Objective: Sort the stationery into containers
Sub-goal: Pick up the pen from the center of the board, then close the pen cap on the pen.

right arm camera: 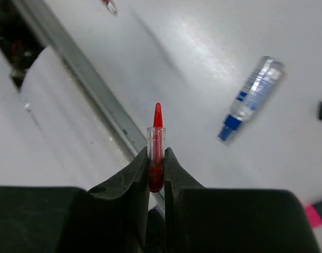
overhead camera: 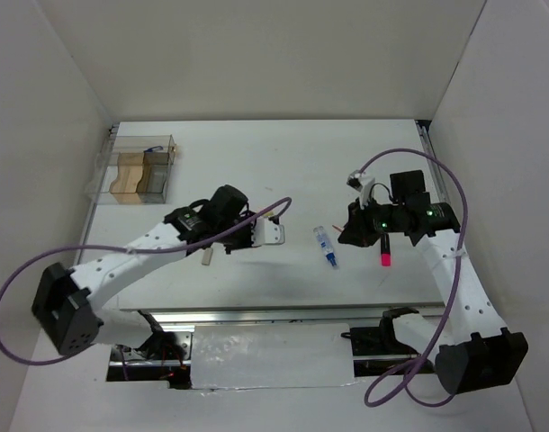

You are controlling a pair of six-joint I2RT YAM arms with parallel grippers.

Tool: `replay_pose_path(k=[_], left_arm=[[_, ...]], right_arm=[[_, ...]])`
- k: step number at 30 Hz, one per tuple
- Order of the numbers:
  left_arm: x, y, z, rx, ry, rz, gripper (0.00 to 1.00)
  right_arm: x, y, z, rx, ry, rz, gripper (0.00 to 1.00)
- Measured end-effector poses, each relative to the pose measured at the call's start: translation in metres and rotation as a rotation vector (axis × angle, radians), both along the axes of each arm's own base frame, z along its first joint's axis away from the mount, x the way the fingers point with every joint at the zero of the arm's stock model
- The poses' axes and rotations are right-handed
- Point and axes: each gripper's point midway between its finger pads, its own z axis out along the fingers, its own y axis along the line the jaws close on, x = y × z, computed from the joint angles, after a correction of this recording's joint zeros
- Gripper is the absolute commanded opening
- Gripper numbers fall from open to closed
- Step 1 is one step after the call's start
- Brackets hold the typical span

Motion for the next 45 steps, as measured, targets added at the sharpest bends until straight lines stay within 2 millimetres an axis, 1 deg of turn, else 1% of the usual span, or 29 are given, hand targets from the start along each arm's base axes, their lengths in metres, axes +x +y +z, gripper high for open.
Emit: replay_pose_path(k=[2,4,5,7,11,14,17,20,23,29,32,38,45], left_arm=[[0.006,0.006,0.032,-0.042,-0.109,0.030,0.00],[0.009,0.014,0.054,-0.065,-0.210,0.056,0.00],[0.007,0.016,0.060,-0.072,-0.250,0.052,0.00],[-0.003,0.022,0.067,-0.067,-0.339,0.028,0.00],[-0.022,0.030,0.069,-0.022,-0.463,-0.041,0.00],[-0.017,0.033,0.077,0.006,-0.537,-0.045,0.00],[-0.008,0.034,0.087,0.022,-0.603,-0.039,0.00],[-0.005,0.031,0.094,0.032,-0.639,-0.056,0.00],[-0.010,0.019,0.102,0.018,-0.653,-0.100,0.00],[-0.021,-0.005,0.128,-0.078,-0.599,-0.137,0.00],[-0.024,-0.010,0.137,-0.115,-0.571,-0.136,0.00],[-0.035,-0.017,0.134,-0.132,-0.481,-0.164,0.00],[-0.045,-0.020,0.116,-0.102,-0.388,-0.199,0.00]], right_arm=[[-0.013,0.016,0.003,0.049,0.028,0.073,0.00],[-0.022,0.027,0.005,0.094,0.066,0.122,0.00],[-0.026,0.032,0.004,0.112,0.089,0.144,0.00],[-0.035,0.045,0.001,0.139,0.157,0.207,0.00],[-0.058,0.073,-0.005,0.162,0.253,0.354,0.00],[-0.076,0.085,-0.004,0.156,0.276,0.437,0.00],[-0.083,0.094,-0.001,0.150,0.303,0.493,0.00],[-0.082,0.099,-0.005,0.141,0.326,0.509,0.00],[-0.080,0.101,-0.008,0.134,0.346,0.504,0.00],[-0.065,0.105,-0.010,0.118,0.309,0.460,0.00],[-0.059,0.106,-0.010,0.112,0.285,0.441,0.00],[-0.047,0.109,0.000,0.120,0.221,0.415,0.00],[-0.039,0.112,0.015,0.135,0.166,0.408,0.00]])
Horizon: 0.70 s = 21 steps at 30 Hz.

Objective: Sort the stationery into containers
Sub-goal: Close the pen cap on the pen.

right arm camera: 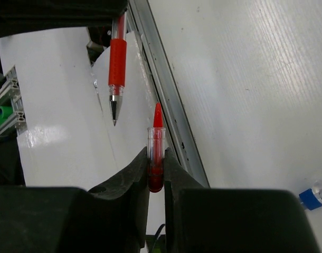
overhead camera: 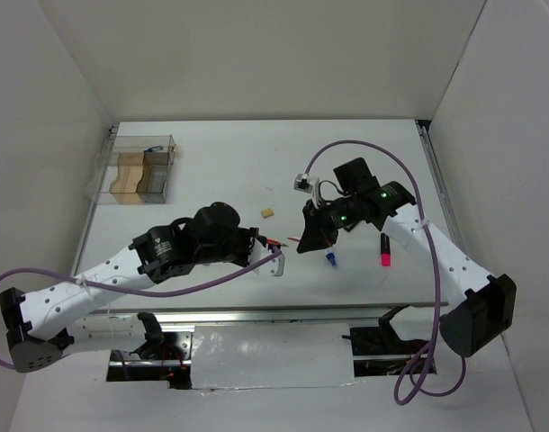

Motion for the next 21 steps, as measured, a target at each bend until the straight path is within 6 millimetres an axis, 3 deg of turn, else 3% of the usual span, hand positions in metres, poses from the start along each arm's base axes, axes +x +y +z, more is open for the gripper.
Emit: replay_pose_path(k=[21], left_arm=[[0.0000,-0.0025,-0.0064,0.026,0.042,0.011,0.00]], right_arm=[[-0.0063,0.0042,0.0042,-0.026,-0.066,0.020,0.00]])
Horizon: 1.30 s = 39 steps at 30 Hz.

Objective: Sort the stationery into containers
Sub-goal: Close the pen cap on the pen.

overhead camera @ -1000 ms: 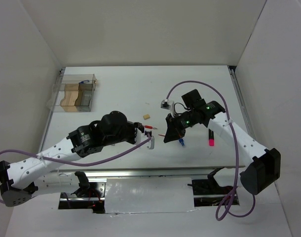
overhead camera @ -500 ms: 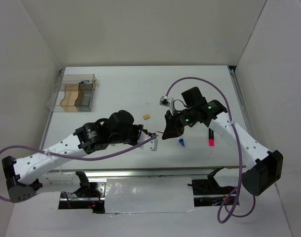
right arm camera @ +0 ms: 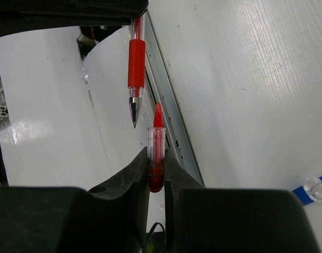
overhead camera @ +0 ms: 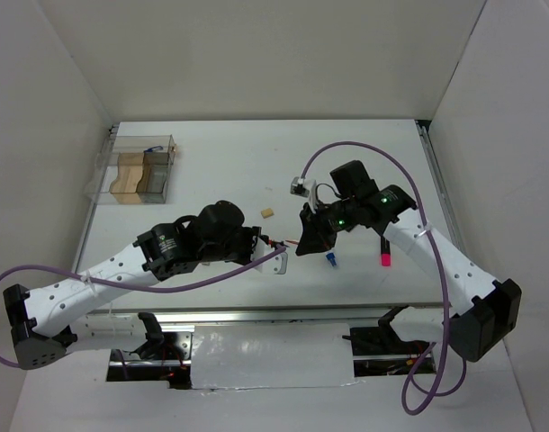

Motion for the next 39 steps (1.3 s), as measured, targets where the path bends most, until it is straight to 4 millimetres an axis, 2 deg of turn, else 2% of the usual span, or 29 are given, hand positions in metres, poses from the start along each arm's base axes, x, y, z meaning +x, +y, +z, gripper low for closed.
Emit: replay_pose_path(k=[19,39], left_arm=[[0.000,0.000,0.000,-0.002,-0.002,0.000,0.00],[0.002,-0.002,-0.006,0.014,0.009,0.001,0.00]], right_arm=[[-0.007,0.000,-0.009,-0.048,-0.042,0.017,0.00],[-0.011,0.001,-0.007,-0.042,-0.066,0.046,0.00]])
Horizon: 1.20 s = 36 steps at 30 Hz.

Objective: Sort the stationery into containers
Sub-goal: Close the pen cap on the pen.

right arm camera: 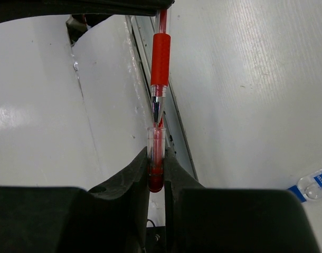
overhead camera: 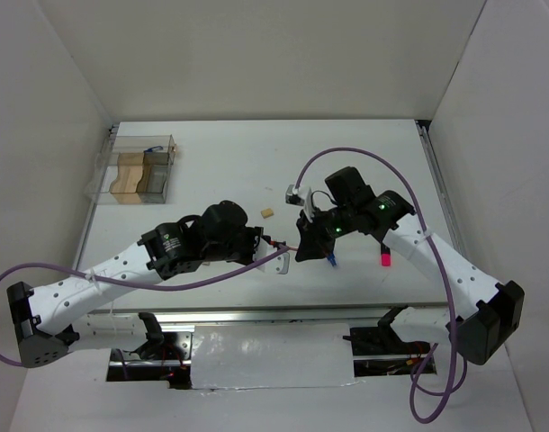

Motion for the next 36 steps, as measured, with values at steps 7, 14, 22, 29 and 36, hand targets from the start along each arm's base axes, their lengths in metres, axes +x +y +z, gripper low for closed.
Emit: replay_pose_path(k=[7,14,22,29,36], left_arm=[[0.0000,-0.0001,-0.0001,0.000,0.001,0.000,0.00],[-0.0001,0.0000,-0.0003,0.000,0.001,0.000,0.00],[-0.0001,0.0000,-0.0003,0.000,0.002,0.000,0.00],[-0.0026,-0.0026,0.0002,0.006,0.009,-0.009,0.00],[-0.0080,-0.0092,0.0007,-0.002,0.032,-0.019,0.00]], right_arm=[[-0.0033,0.0021,-0.0002,0.000,-0.004,0.018,0.00],[-0.0034,0.0021,-0.0002,-0.001,-0.005,0.018,0.00],[-0.0026,0.0017,-0.0011,-0.006,-0.007,0.014,0.00],[-0.0023,0.0052,-0.0066,-0.028,-0.002,0.022,0.00],[-0.0007,0.0091,-0.0055,-0.033,0.003,0.019,0.00]])
